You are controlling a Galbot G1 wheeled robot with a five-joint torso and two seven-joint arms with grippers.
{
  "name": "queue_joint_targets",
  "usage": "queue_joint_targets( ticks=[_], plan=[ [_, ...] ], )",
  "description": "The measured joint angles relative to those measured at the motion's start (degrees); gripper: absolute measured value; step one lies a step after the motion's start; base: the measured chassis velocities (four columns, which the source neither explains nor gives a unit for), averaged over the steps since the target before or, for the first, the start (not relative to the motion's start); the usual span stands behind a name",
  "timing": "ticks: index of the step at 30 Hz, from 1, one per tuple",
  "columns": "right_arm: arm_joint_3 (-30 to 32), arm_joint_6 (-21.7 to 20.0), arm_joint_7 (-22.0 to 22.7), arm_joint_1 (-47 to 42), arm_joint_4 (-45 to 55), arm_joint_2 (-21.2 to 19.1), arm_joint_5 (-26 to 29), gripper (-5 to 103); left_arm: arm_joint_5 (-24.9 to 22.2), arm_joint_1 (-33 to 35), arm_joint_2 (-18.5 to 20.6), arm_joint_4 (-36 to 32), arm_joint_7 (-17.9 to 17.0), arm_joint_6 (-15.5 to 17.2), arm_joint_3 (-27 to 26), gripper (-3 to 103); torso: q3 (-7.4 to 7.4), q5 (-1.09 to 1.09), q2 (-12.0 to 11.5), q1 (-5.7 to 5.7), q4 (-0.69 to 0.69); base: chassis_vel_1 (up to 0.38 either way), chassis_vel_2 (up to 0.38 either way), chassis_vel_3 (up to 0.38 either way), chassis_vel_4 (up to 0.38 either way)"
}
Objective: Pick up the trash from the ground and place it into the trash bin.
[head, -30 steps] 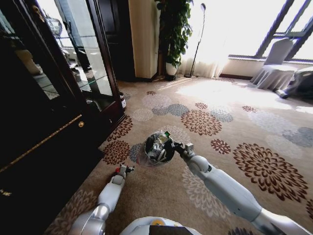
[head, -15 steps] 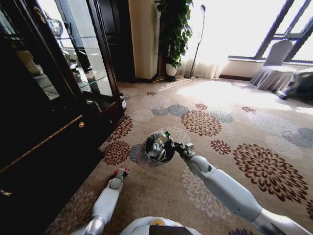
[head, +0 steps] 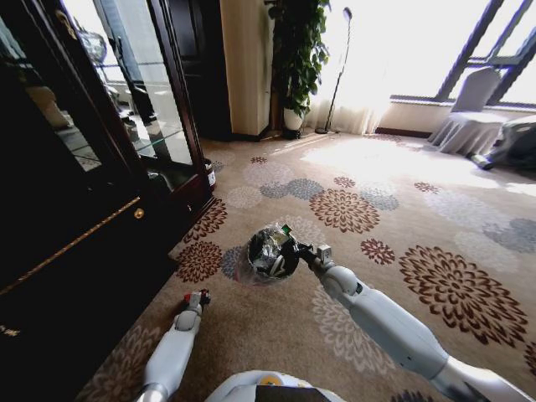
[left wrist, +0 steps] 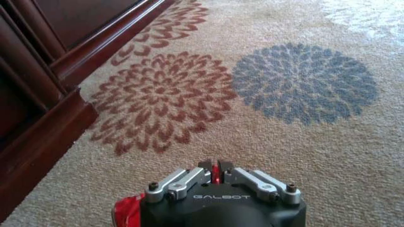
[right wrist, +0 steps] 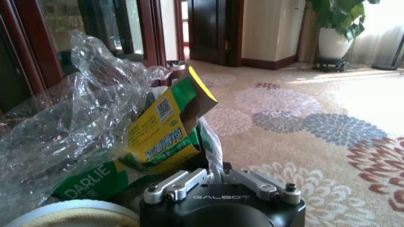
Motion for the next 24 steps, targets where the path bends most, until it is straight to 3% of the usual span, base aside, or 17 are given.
queue_joint_targets(
  ticks=[10,11,13,14,16,17,19,20,22,24],
  plan=[
    [0.00,0.00,0.00,0.00,0.00,0.00,0.00,1,-1.88,2.00,0.85,-2.20,1.48,-2.76,-1.00,0,0.00,-0.01,0.00,0.00,0.00,0.000,0.000,0.000,0.000],
    [0.00,0.00,0.00,0.00,0.00,0.00,0.00,1,-0.57,2.65,1.30,-3.02,1.79,-4.10,-1.03,0,0.00,-0.01,0.00,0.00,-0.02,0.000,0.000,0.000,0.000],
    [0.00,0.00,0.00,0.00,0.00,0.00,0.00,1,9.35,4.97,3.08,-5.24,3.49,-6.64,-1.69,0,0.00,-0.02,0.00,0.00,-0.01,0.000,0.000,0.000,0.000],
    [0.00,0.00,0.00,0.00,0.00,0.00,0.00,1,9.35,4.97,3.08,-5.24,3.49,-6.64,-1.69,0,0.00,-0.02,0.00,0.00,-0.01,0.000,0.000,0.000,0.000],
    [0.00,0.00,0.00,0.00,0.00,0.00,0.00,1,20.24,6.61,5.26,-6.68,6.38,-9.23,-3.05,6,0.00,0.00,0.00,0.00,0.02,0.000,0.000,0.000,0.000],
    [0.00,0.00,0.00,0.00,0.00,0.00,0.00,1,20.24,6.61,5.26,-6.68,6.38,-9.23,-3.05,6,0.00,0.00,0.00,0.00,0.02,0.000,0.000,0.000,0.000],
    [0.00,0.00,0.00,0.00,0.00,0.00,0.00,1,25.11,6.85,7.45,-6.72,10.03,-10.20,-3.57,16,0.00,-0.01,0.00,0.00,0.02,0.000,0.000,0.000,0.000],
    [0.00,0.00,0.00,0.00,0.00,0.00,0.00,1,25.74,6.55,8.26,-6.12,11.13,-10.45,-3.50,22,0.00,0.00,0.00,0.00,0.01,0.000,0.000,0.000,0.000],
    [0.00,0.00,0.00,0.00,0.00,0.00,0.00,1,25.94,5.92,8.82,-5.11,12.03,-10.70,-3.35,22,0.00,0.00,0.00,0.00,0.02,0.000,0.000,0.000,0.000],
    [0.00,0.00,0.00,0.00,0.00,0.00,0.00,1,25.67,4.31,9.31,-2.80,13.79,-11.11,-2.67,33,0.00,0.00,0.00,0.00,0.01,0.000,0.000,0.000,0.000]
  ],
)
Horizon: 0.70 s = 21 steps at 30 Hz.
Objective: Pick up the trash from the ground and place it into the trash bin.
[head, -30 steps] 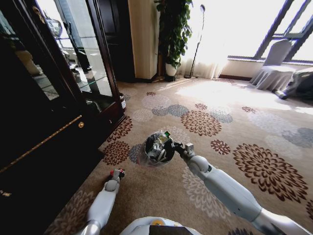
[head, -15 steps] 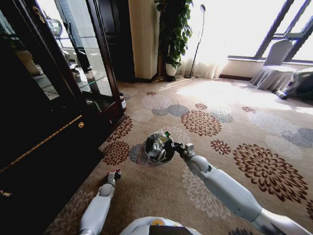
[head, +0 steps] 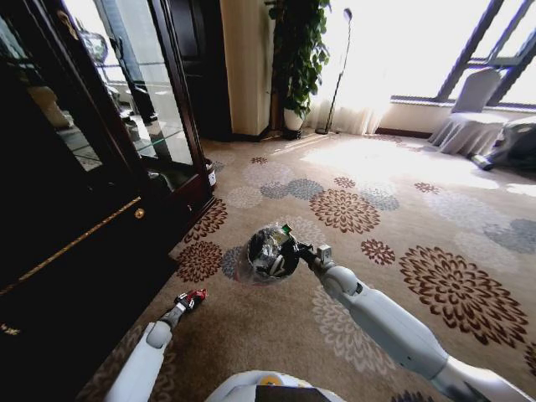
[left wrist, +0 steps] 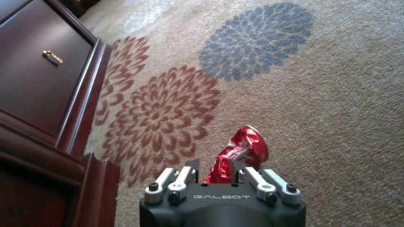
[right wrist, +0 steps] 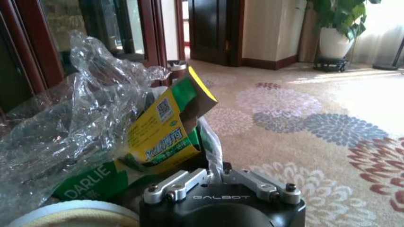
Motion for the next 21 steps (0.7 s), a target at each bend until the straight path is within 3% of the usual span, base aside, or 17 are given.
queue_joint_targets(
  ticks=[2,4,6,7,10,11,13,14,17,18,19,21],
  plan=[
    [0.00,0.00,0.00,0.00,0.00,0.00,0.00,1,-0.18,-2.65,-0.16,3.83,0.75,-0.55,1.21,43,0.00,-0.02,0.00,0.00,-0.01,0.000,0.000,0.000,0.000],
    [0.00,0.00,0.00,0.00,0.00,0.00,0.00,1,-0.17,-4.14,-0.52,5.70,0.75,-0.98,1.57,43,0.00,-0.01,0.00,0.00,0.00,0.000,0.000,0.000,0.000],
    [0.00,0.00,0.00,0.00,0.00,0.00,0.00,1,-0.06,-7.96,-1.51,11.25,0.06,-2.09,2.86,54,0.00,0.00,0.00,0.00,-0.03,0.000,0.000,0.000,0.000],
    [0.00,0.00,0.00,0.00,0.00,0.00,0.00,1,-0.06,-7.96,-1.51,11.25,0.06,-2.09,2.86,54,0.00,0.00,0.00,0.00,-0.03,0.000,0.000,0.000,0.000],
    [0.00,0.00,0.00,0.00,0.00,0.00,0.00,1,-0.74,-12.89,-2.80,19.47,-3.58,-2.22,4.00,71,0.00,0.00,0.00,0.01,-0.02,0.000,0.000,0.000,0.000],
    [0.00,0.00,0.00,0.00,0.00,0.00,0.00,1,-0.95,-13.91,-3.10,21.14,-4.13,-1.84,4.03,77,0.00,0.02,0.00,0.01,-0.02,0.000,0.000,0.000,0.000],
    [0.00,0.00,0.00,0.00,0.00,0.00,0.00,1,-1.15,-15.15,-3.43,23.09,-4.48,-1.29,3.98,77,0.00,0.00,0.00,0.01,-0.01,0.000,0.000,0.000,0.000],
    [0.00,0.00,0.00,0.00,0.00,0.00,0.00,1,-1.57,-16.68,-3.70,25.40,-4.73,-0.80,3.80,85,0.00,-0.02,0.00,0.01,-0.01,0.000,0.000,0.000,0.000],
    [0.00,0.00,0.00,0.00,0.00,0.00,0.00,1,-2.35,-17.98,-3.87,27.32,-5.22,-0.43,3.58,82,0.00,0.02,0.00,0.01,-0.02,0.000,0.000,0.000,0.000],
    [0.00,0.00,0.00,0.00,0.00,0.00,0.00,1,-3.20,-18.55,-3.89,28.24,-5.64,-0.09,3.49,72,0.00,0.02,0.00,0.01,-0.03,0.000,0.000,0.000,0.000],
    [0.00,0.00,0.00,0.00,0.00,0.00,0.00,1,-3.74,-18.62,-3.90,28.42,-5.77,-0.04,3.49,72,0.00,0.00,0.00,0.01,-0.02,0.000,0.000,0.000,0.000],
    [0.00,0.00,0.00,0.00,0.00,0.00,0.00,1,-4.86,-18.64,-3.92,28.45,-5.98,-0.02,3.48,60,0.00,0.00,0.00,0.01,-0.01,0.000,0.000,0.000,0.000]
  ],
)
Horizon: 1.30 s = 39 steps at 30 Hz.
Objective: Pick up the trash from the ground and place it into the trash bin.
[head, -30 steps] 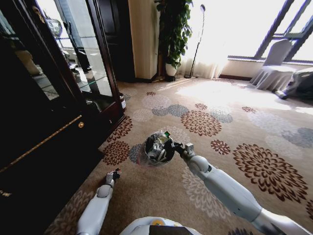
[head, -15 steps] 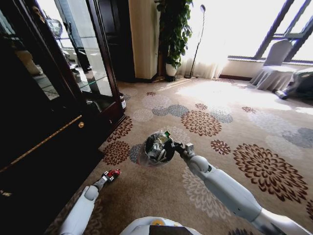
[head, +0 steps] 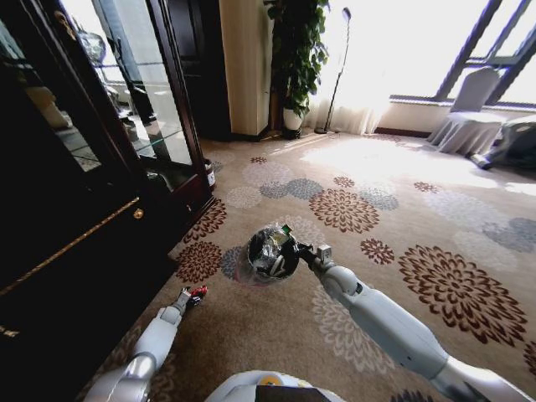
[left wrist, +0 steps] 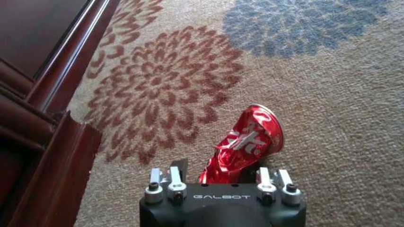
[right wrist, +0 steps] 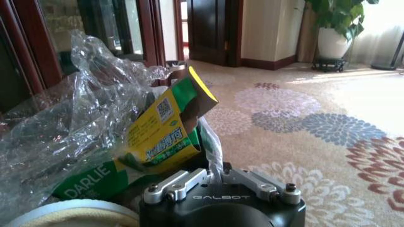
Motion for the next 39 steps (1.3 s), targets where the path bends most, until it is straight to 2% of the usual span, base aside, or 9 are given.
queue_joint_targets(
  ticks=[11,20,22,23,25,26,28,33,39],
  plan=[
    [0.00,0.00,0.00,0.00,0.00,0.00,0.00,1,-5.95,3.29,-0.13,-5.66,-1.10,0.73,0.22,28,0.00,0.00,0.00,0.00,0.01,0.000,0.000,0.000,0.000],
    [0.00,0.00,0.00,0.00,0.00,0.00,0.00,1,-14.36,7.67,0.33,-15.16,-0.62,2.49,0.32,24,0.00,0.00,0.00,0.00,0.01,0.000,0.000,0.000,0.000],
    [0.00,0.00,0.00,0.00,0.00,0.00,0.00,1,-24.67,11.19,0.27,-23.08,1.21,2.51,-0.55,24,0.00,0.01,0.00,0.00,0.00,0.000,0.000,0.000,0.000],
    [0.00,0.00,0.00,0.00,0.00,0.00,0.00,1,-24.67,11.19,0.27,-23.08,1.21,2.51,-0.55,24,0.00,0.01,0.00,0.00,0.00,0.000,0.000,0.000,0.000],
    [0.00,0.00,-0.01,0.00,0.00,0.00,0.00,1,-36.22,16.08,-0.28,-32.99,3.66,0.19,-2.61,24,0.00,-0.01,0.00,0.00,0.00,0.000,0.000,0.000,0.000],
    [0.00,0.00,-0.01,0.00,0.00,0.00,0.00,1,-36.22,16.08,-0.28,-32.99,3.66,0.19,-2.61,24,0.00,-0.01,0.00,0.00,0.00,0.000,0.000,0.000,0.000],
    [0.00,0.00,0.01,0.00,0.00,0.00,0.00,1,-46.42,21.25,-0.72,-42.47,7.29,-2.44,-3.98,24,0.00,0.03,0.00,-0.01,0.02,0.000,0.000,0.000,0.000],
    [0.00,0.00,-0.01,0.00,0.00,0.00,0.00,1,-58.57,25.87,-1.08,-55.81,12.69,-3.68,-4.22,24,0.00,0.01,0.00,-0.01,0.02,0.000,0.000,0.000,0.000],
    [0.00,0.00,0.00,0.00,0.00,0.00,0.00,1,-66.20,26.46,-1.12,-67.22,16.26,-1.69,-2.89,24,-0.01,0.00,0.00,-0.01,-0.02,0.000,0.000,0.000,0.000]
  ],
)
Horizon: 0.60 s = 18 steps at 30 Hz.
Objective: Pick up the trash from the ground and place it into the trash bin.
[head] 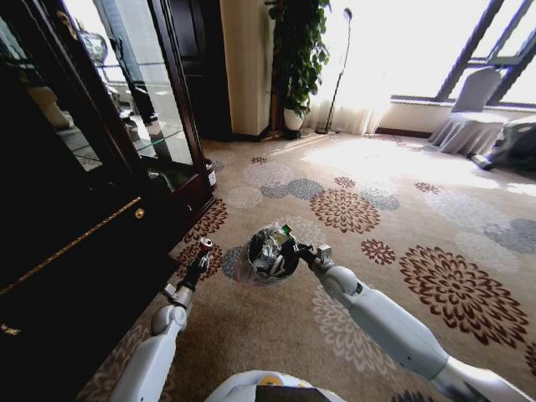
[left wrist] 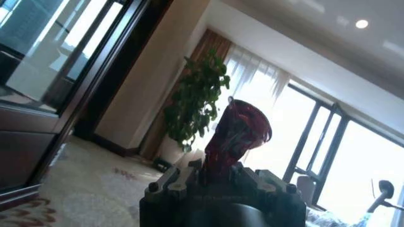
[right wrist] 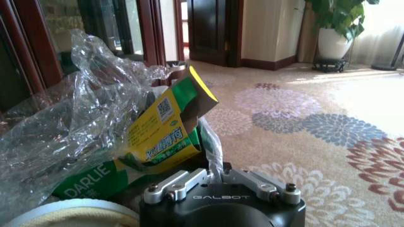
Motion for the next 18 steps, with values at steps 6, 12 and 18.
queue_joint_targets(
  ticks=[6,12,18],
  plan=[
    [0.00,0.00,0.00,0.00,0.00,0.00,0.00,1,-5.08,-0.54,0.12,-10.29,1.99,3.50,2.17,24,0.00,0.02,0.00,0.00,0.04,0.000,0.000,0.000,0.000],
    [0.00,0.00,0.00,0.00,0.00,0.00,0.00,1,-5.57,-6.48,0.39,-9.44,0.65,6.34,9.62,24,0.00,0.01,0.00,0.01,0.01,0.000,0.000,0.000,0.000],
    [0.00,0.00,-0.01,0.00,0.00,0.00,0.00,1,-0.38,-10.66,0.94,-3.30,-2.97,7.99,18.75,24,0.00,0.01,0.00,0.01,0.02,0.000,0.000,0.000,0.000]
  ],
)
